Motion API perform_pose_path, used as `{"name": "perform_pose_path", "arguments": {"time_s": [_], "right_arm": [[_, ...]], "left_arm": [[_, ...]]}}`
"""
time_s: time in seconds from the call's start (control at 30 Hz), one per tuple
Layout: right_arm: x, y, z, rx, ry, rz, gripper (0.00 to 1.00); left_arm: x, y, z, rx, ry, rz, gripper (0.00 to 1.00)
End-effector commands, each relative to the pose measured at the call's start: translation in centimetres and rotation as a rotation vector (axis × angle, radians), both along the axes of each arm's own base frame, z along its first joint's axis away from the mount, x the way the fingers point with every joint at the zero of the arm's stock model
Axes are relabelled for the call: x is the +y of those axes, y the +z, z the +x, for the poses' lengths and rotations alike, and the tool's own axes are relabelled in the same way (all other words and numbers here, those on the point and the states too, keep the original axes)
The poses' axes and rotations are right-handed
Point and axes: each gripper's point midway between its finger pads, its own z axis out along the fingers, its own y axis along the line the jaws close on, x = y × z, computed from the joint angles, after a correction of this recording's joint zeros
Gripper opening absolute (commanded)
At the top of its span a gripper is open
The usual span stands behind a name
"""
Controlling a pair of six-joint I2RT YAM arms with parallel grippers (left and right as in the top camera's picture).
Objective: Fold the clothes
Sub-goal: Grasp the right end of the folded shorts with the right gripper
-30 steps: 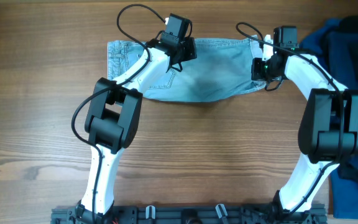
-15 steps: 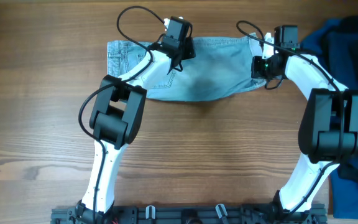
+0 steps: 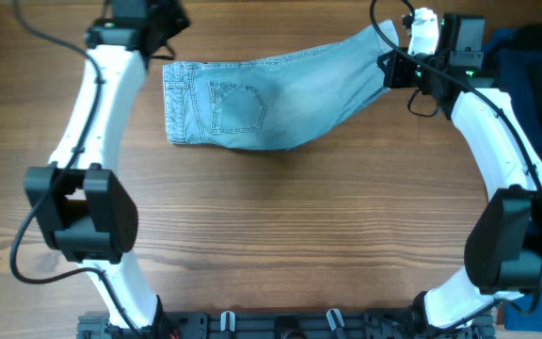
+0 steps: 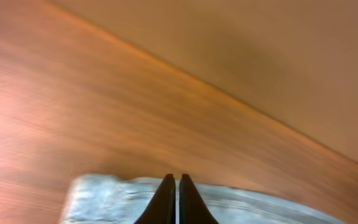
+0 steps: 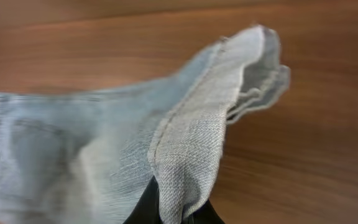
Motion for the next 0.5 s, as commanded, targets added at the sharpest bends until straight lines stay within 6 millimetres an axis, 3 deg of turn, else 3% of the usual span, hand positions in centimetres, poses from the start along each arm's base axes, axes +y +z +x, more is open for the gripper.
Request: {"name": "perform_pose_path", "arguments": {"time_s": [0.0,0.07,0.13,0.17,0.2,0.37,0.47], "right_arm": [[4.6,4.1,-1.2,-0.092,0.129,0.065,0.04],[7.4,4.5,-1.6,-0.113,0.191,0.065,0.04],[10.9,4.9,-2.3,-0.134,0.256,0.068,0.04],[13.6,5.2,-2.7,-0.154,0.272,0.058,0.04],[14.9,5.3,-2.9,-0.162,0.278,0.056,0.04],[20.5,5.5,-4.1,-0.194,0.326,0.083,0.04],[23.4,4.7,-4.8,-0.191,0.368,0.108,0.04]], "left_arm": [[4.7,-1.4,-1.7,0.095,0.09,0.007,0.04],[6.6,-2.3,-2.9,0.155,0.123,0.009,0.04],[8.3,-3.0,-4.0,0.201,0.138,0.021,0.04],[9.5,-3.5,-4.8,0.238,0.159,0.019,0.04],[9.9,-3.7,-5.2,0.253,0.167,0.018,0.04],[10.3,-4.2,-6.1,0.295,0.177,0.015,0.04],[10.2,-4.5,-6.7,0.323,0.176,0.014,0.05]]}}
